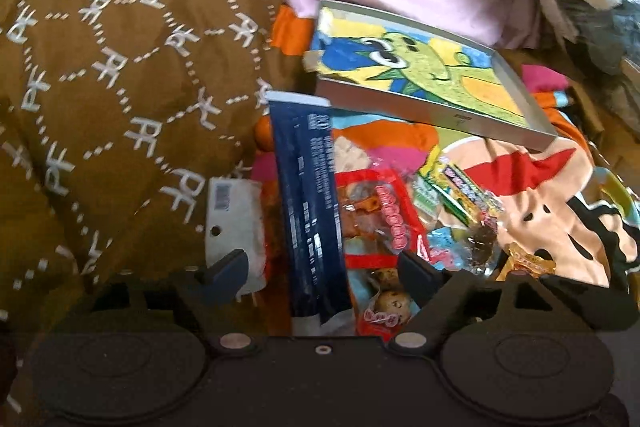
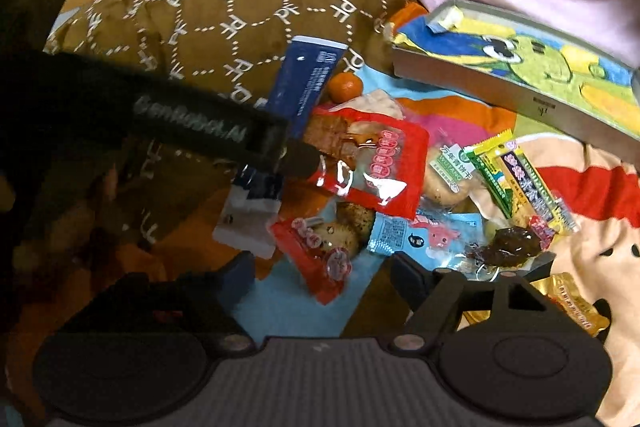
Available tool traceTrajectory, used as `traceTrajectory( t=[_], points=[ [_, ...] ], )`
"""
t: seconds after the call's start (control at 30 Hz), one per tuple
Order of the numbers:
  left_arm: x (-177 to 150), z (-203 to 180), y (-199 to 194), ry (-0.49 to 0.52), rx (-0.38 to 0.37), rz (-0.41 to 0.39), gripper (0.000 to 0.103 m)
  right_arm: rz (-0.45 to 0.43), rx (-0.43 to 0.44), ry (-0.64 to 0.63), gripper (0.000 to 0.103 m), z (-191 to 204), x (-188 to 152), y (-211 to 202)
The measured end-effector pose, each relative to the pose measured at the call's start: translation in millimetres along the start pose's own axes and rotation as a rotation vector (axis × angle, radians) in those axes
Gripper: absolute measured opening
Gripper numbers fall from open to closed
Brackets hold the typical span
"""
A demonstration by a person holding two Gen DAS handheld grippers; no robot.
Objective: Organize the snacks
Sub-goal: 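Close the left tool on the dark blue tube packet while the right tool reaches toward the quail egg bag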
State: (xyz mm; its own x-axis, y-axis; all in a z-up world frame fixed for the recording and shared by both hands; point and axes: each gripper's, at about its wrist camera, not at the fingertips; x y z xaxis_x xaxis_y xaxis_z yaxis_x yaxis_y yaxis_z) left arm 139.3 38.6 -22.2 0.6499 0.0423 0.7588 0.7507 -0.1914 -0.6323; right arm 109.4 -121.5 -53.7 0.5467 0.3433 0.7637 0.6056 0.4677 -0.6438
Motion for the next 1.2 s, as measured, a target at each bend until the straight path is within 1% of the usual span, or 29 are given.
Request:
traceTrajectory(
  t=[0.07, 0.13, 0.17, 0.2, 0.27, 0.33, 0.37, 0.43, 0.5, 0.57, 0.63, 0.67, 0.7, 0.83, 0.9, 0.93, 1.0, 1.07, 1.13, 1.2],
  points=[
    [2, -4, 3, 0.024, -0.009, -0.005, 0.077, 0.003, -0.001, 0.034, 0.076, -5, 4, 4],
    [4, -5, 7, 0.027, -0.006, 0.000, 0.074, 0.007, -0.004, 0.063, 0.072, -8, 7, 8],
    [5, -5, 9, 0.023, -0.001, 0.001, 0.071, 0.005, -0.006, 0.077, 0.072, -9, 8, 9],
    [5, -5, 10, 0.016, 0.006, 0.002, 0.066, -0.001, -0.005, 0.092, 0.069, -9, 8, 9],
    [7, -5, 12, 0.010, 0.021, 0.001, 0.061, -0.004, 0.004, 0.102, 0.064, -8, 8, 10],
    [8, -6, 13, 0.017, 0.036, 0.000, 0.057, -0.001, -0.002, 0.108, 0.062, -4, 7, 12],
    [8, -7, 15, 0.026, 0.045, 0.001, 0.055, 0.002, 0.000, 0.113, 0.061, -2, 6, 13],
    [8, -9, 17, 0.047, 0.068, 0.001, 0.053, 0.011, 0.002, 0.122, 0.061, 0, 4, 14],
    [8, -9, 18, 0.063, 0.086, -0.002, 0.049, 0.016, -0.004, 0.130, 0.061, 0, 3, 15],
    [8, -8, 18, 0.063, 0.092, -0.005, 0.048, 0.012, -0.005, 0.143, 0.061, -2, 4, 15],
    [8, -5, 17, 0.054, 0.090, -0.006, 0.043, 0.011, -0.007, 0.149, 0.061, -2, 3, 14],
    [8, -4, 17, 0.049, 0.091, -0.006, 0.038, 0.010, -0.009, 0.152, 0.061, -2, 2, 14],
    [8, -2, 17, 0.041, 0.090, -0.005, 0.036, 0.008, -0.011, 0.152, 0.062, -2, 2, 13],
    [9, 4, 14, -0.024, 0.070, 0.005, 0.030, 0.001, -0.016, 0.156, 0.062, -1, -1, 10],
    [11, 9, 11, -0.066, 0.064, 0.007, 0.029, -0.003, -0.012, 0.172, 0.062, -2, 0, 10],
    [11, 12, 10, -0.090, 0.063, 0.008, 0.029, -0.003, -0.001, 0.199, 0.062, -4, 1, 10],
    [13, 19, 10, -0.141, 0.061, 0.011, 0.029, -0.014, 0.051, 0.311, 0.064, -16, 2, 8],
    [15, 28, 10, -0.195, 0.057, 0.019, 0.029, -0.015, 0.078, 0.413, 0.064, -28, 2, 10],
    [16, 35, 11, -0.248, 0.045, 0.028, 0.029, -0.019, 0.081, 0.469, 0.064, -35, 4, 12],
    [16, 40, 11, -0.290, 0.036, 0.027, 0.029, -0.019, 0.061, 0.480, 0.064, -36, 7, 16]
  ],
)
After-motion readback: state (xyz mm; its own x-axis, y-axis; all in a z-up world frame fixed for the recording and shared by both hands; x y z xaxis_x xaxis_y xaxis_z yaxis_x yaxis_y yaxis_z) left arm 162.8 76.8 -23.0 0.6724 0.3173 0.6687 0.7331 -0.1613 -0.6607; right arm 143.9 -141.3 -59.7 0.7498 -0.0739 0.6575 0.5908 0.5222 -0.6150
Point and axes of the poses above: each gripper's, at about its wrist camera, not at the fingertips, and y roughly the way its jaws point, z to its left, x to its top, and after that the axes turned 9 degrees about x, right-handed
